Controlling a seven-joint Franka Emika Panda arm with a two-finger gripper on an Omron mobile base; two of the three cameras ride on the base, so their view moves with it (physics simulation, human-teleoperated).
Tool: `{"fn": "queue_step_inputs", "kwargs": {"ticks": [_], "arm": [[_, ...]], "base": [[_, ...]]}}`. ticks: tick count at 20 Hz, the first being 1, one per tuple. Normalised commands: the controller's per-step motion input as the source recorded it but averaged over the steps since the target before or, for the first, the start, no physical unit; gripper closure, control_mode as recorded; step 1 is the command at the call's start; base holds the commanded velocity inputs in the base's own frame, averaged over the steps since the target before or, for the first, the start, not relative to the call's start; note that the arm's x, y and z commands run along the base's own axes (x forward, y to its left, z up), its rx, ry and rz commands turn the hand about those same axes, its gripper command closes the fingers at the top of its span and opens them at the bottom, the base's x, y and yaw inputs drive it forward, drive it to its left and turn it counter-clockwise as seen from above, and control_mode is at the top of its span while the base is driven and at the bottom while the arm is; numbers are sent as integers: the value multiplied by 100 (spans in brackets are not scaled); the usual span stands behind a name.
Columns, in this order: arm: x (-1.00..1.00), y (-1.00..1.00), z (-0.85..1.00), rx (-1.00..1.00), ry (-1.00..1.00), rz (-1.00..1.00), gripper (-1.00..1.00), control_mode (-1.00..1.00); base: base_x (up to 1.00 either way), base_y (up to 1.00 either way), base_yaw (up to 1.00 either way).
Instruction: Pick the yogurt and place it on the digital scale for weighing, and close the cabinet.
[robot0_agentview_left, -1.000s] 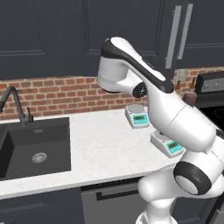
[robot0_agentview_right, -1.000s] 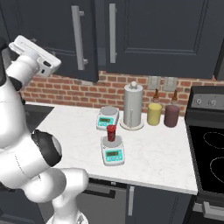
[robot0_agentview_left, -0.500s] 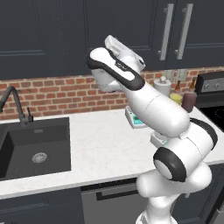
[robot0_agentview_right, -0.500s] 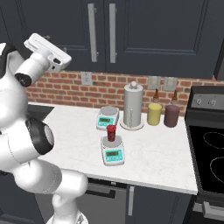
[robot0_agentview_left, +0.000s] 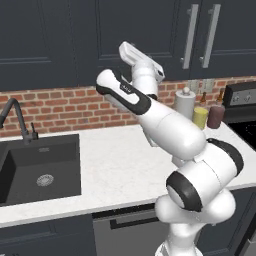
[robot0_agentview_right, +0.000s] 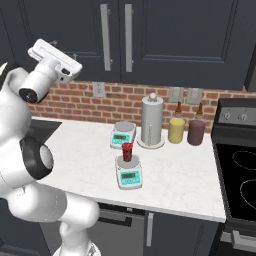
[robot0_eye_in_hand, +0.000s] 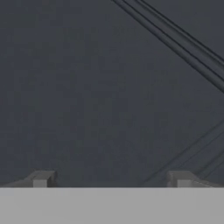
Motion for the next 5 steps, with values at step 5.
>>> {"fn": "queue_step_inputs", "kwargs": {"ticks": [5], "arm": [[100,0,-60,0,9,0,-100,-100]], "base": [[0,0,0]]}}
